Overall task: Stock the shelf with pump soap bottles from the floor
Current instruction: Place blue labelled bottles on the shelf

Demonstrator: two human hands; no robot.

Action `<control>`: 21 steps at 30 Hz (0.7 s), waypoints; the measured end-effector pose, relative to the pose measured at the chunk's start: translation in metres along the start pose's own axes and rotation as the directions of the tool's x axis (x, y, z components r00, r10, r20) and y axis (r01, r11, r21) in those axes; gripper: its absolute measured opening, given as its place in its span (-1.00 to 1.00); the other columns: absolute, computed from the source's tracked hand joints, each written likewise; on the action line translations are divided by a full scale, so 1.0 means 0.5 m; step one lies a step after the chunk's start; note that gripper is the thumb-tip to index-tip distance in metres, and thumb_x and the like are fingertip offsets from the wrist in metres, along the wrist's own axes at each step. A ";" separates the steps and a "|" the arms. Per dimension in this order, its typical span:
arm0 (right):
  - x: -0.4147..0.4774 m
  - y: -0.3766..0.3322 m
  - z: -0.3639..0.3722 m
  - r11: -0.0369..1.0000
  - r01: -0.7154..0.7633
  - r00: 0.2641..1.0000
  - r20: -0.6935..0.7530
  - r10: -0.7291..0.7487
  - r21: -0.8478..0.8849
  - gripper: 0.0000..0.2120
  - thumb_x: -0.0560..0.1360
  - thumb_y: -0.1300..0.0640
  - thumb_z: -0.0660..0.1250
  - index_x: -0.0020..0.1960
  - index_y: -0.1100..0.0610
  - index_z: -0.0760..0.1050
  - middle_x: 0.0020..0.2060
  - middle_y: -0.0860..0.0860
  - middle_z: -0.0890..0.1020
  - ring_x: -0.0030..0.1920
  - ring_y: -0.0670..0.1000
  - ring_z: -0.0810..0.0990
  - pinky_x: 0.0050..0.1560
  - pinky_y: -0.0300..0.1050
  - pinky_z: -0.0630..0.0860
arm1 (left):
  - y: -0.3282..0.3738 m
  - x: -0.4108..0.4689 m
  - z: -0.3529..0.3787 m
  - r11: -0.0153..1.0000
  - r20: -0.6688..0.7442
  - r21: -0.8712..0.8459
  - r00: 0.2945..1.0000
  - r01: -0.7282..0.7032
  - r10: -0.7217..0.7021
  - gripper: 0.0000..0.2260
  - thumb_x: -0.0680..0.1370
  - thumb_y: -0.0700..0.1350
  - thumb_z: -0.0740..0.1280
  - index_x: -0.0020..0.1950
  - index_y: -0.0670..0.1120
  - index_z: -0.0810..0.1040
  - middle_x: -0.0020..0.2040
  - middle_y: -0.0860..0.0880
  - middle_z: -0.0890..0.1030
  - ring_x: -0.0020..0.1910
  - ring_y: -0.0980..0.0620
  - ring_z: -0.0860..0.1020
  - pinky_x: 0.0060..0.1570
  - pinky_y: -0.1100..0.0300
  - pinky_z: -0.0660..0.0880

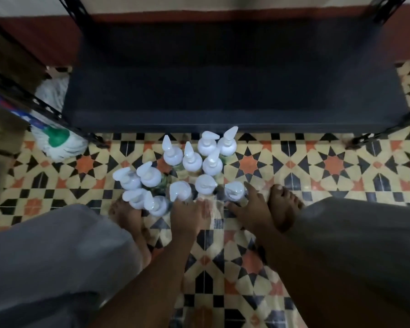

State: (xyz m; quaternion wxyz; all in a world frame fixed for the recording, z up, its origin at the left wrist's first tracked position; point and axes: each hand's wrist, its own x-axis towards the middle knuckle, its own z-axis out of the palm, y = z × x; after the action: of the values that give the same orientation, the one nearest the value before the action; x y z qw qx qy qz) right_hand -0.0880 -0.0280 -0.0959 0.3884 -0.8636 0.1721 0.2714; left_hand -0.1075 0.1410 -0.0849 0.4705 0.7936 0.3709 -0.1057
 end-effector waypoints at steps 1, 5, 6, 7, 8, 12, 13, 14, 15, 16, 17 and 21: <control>0.008 0.000 0.003 1.000 0.013 1.000 0.000 -0.013 -0.007 -0.25 0.44 -0.04 0.52 0.54 -0.05 0.27 0.32 0.12 0.48 0.31 0.18 0.47 0.24 0.00 0.43 | 0.002 0.006 0.000 1.000 -0.041 0.018 0.999 -0.014 0.014 -0.65 0.59 -0.16 0.42 0.31 -0.28 0.50 0.19 -0.16 0.59 0.19 -0.15 0.55 0.11 0.06 0.45; 0.025 -0.007 0.007 0.999 0.046 0.999 0.014 -0.046 -0.019 -0.34 0.45 0.01 0.52 0.48 -0.03 0.34 0.24 0.12 0.50 0.26 0.19 0.48 0.17 0.00 0.45 | -0.006 0.033 0.000 0.990 -0.056 0.140 0.998 -0.012 0.020 -0.66 0.62 -0.06 0.36 0.27 -0.29 0.56 0.18 -0.26 0.64 0.20 -0.26 0.57 0.09 0.01 0.47; 0.027 -0.006 0.009 0.998 0.054 0.998 0.011 -0.054 -0.007 -0.38 0.44 0.02 0.52 0.44 -0.02 0.38 0.21 0.10 0.51 0.24 0.18 0.49 0.15 0.00 0.45 | -0.007 0.037 0.000 0.987 -0.060 0.160 0.998 0.012 -0.002 -0.63 0.62 -0.03 0.35 0.29 -0.28 0.55 0.19 -0.26 0.63 0.21 -0.27 0.57 0.11 -0.01 0.47; 0.027 -0.007 0.008 0.998 0.059 0.998 0.000 -0.059 -0.001 -0.42 0.43 0.03 0.53 0.40 -0.02 0.41 0.18 0.08 0.54 0.22 0.17 0.50 0.14 0.00 0.46 | -0.016 0.043 0.001 0.986 -0.065 0.165 0.998 0.022 -0.012 -0.60 0.62 0.00 0.35 0.31 -0.27 0.54 0.21 -0.26 0.63 0.22 -0.26 0.56 0.13 -0.02 0.48; 0.025 -0.006 0.006 0.998 0.068 0.998 -0.017 -0.068 0.017 -0.45 0.42 0.03 0.53 0.36 -0.01 0.44 0.16 0.07 0.56 0.21 0.16 0.52 0.15 0.02 0.48 | -0.016 0.043 -0.001 0.986 -0.060 0.164 0.998 0.016 -0.006 -0.59 0.61 0.01 0.35 0.31 -0.27 0.54 0.21 -0.24 0.63 0.22 -0.25 0.56 0.14 -0.01 0.47; -0.002 -0.007 -0.021 0.997 0.056 0.994 -0.098 -0.050 0.061 -0.49 0.42 -0.03 0.55 0.28 0.09 0.49 0.11 0.09 0.62 0.14 0.15 0.56 0.13 0.04 0.50 | -0.012 0.013 -0.019 0.981 0.043 0.190 0.998 0.030 -0.038 -0.83 0.63 -0.08 0.36 0.09 -0.18 0.54 -0.08 -0.04 0.55 -0.01 -0.08 0.50 -0.08 0.24 0.33; -0.011 -0.009 -0.031 0.997 0.035 0.993 -0.115 -0.027 0.067 -0.48 0.41 -0.08 0.54 0.27 0.07 0.50 0.09 0.07 0.63 0.11 0.13 0.58 0.11 0.01 0.50 | -0.012 0.006 -0.022 0.985 0.071 0.168 0.996 0.034 -0.046 -0.89 0.62 -0.11 0.37 0.01 -0.14 0.51 -0.14 0.01 0.49 -0.09 -0.04 0.47 -0.15 0.30 0.30; -0.018 -0.009 -0.042 0.997 0.024 0.992 -0.127 -0.015 0.074 -0.46 0.37 -0.15 0.54 0.26 0.02 0.50 0.07 0.02 0.63 0.09 0.10 0.59 0.10 0.00 0.52 | -0.008 -0.004 -0.031 0.988 0.097 0.151 0.993 0.046 -0.061 -0.88 0.61 -0.11 0.39 0.01 -0.15 0.51 -0.12 -0.01 0.48 -0.10 -0.04 0.47 -0.17 0.34 0.30; -0.021 -0.007 -0.054 0.997 0.010 0.991 -0.130 -0.001 0.074 -0.43 0.32 -0.24 0.52 0.25 -0.06 0.49 0.07 -0.03 0.63 0.09 0.07 0.61 0.13 0.04 0.54 | -0.002 -0.016 -0.043 0.988 0.112 0.142 0.991 0.054 -0.070 -0.81 0.59 -0.10 0.41 0.10 -0.19 0.53 -0.04 -0.09 0.52 -0.04 -0.11 0.51 -0.09 0.31 0.32; -0.010 0.011 -0.061 0.997 0.009 0.992 -0.127 0.001 0.081 -0.37 0.26 -0.34 0.48 0.23 -0.11 0.48 0.07 -0.08 0.63 0.09 0.05 0.61 0.14 0.10 0.57 | 0.003 -0.027 -0.055 0.989 0.126 0.141 0.991 0.035 -0.053 -0.69 0.56 -0.10 0.44 0.21 -0.24 0.52 0.07 -0.19 0.54 0.08 -0.19 0.54 -0.01 0.22 0.34; -0.009 0.010 -0.075 0.995 0.017 0.992 -0.127 -0.005 0.093 -0.33 0.20 -0.40 0.45 0.22 -0.13 0.48 0.06 -0.09 0.63 0.09 0.04 0.62 0.14 0.15 0.58 | 0.006 -0.035 -0.067 0.991 0.145 0.131 0.989 -0.011 -0.008 -0.60 0.52 -0.09 0.47 0.26 -0.28 0.51 0.14 -0.24 0.55 0.17 -0.24 0.54 0.04 0.17 0.36; -0.102 -0.111 -0.166 0.960 0.163 0.975 -0.186 -0.121 0.226 -0.53 0.35 -0.05 0.58 0.15 0.05 0.48 -0.03 -0.05 0.62 -0.02 0.04 0.62 0.01 -0.02 0.54 | 0.068 -0.069 -0.141 0.984 0.244 0.061 0.958 -0.169 0.150 -0.66 0.45 -0.11 0.51 0.16 -0.15 0.52 0.07 -0.14 0.60 0.13 -0.15 0.59 -0.01 0.14 0.46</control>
State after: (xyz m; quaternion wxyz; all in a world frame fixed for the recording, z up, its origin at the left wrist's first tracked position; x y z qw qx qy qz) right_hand -0.0724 -0.0515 0.0128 0.4924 -0.8405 0.1737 0.1450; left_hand -0.1212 0.1728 -0.0065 0.4862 0.8208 0.2419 -0.1771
